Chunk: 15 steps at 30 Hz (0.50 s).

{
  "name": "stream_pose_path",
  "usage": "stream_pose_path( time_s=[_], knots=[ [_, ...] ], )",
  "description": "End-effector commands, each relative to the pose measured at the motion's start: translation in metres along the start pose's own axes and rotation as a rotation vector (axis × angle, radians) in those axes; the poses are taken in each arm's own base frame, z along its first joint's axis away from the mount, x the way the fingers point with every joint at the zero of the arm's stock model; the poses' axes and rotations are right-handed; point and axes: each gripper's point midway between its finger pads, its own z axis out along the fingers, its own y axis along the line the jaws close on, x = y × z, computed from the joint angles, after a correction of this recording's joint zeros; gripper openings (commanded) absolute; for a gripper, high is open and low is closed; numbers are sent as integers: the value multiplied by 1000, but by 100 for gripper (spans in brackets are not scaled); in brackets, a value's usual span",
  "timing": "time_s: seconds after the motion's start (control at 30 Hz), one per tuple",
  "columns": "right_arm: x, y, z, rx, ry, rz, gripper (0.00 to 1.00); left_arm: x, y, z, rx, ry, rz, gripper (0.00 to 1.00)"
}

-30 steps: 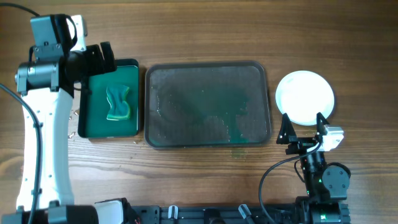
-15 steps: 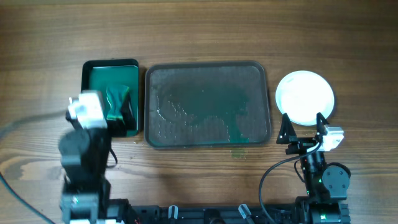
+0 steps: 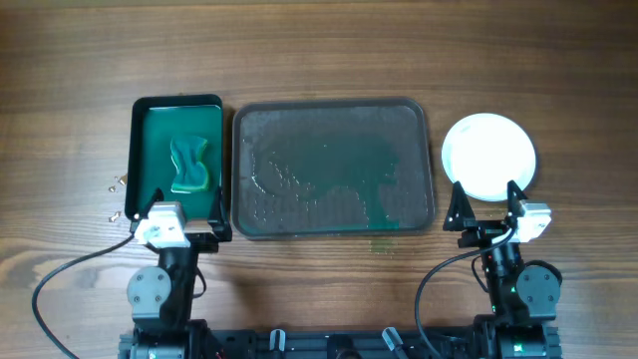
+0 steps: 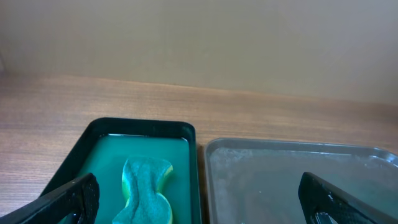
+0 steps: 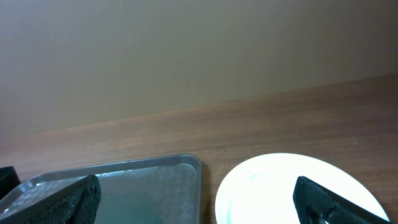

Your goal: Clean dirty plates on tray and stack at the side

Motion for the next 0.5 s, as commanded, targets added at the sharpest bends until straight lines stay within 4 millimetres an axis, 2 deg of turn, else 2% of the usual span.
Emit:
stream_pose_path(
  time_s=[0.0,0.47],
  knots=[
    [-1,1,0,-3,-8,7,100,7,2,0,-5,-17,-12,100],
    [-1,1,0,-3,-8,7,100,11,-1,1,12,-22,-16,100]
  ],
)
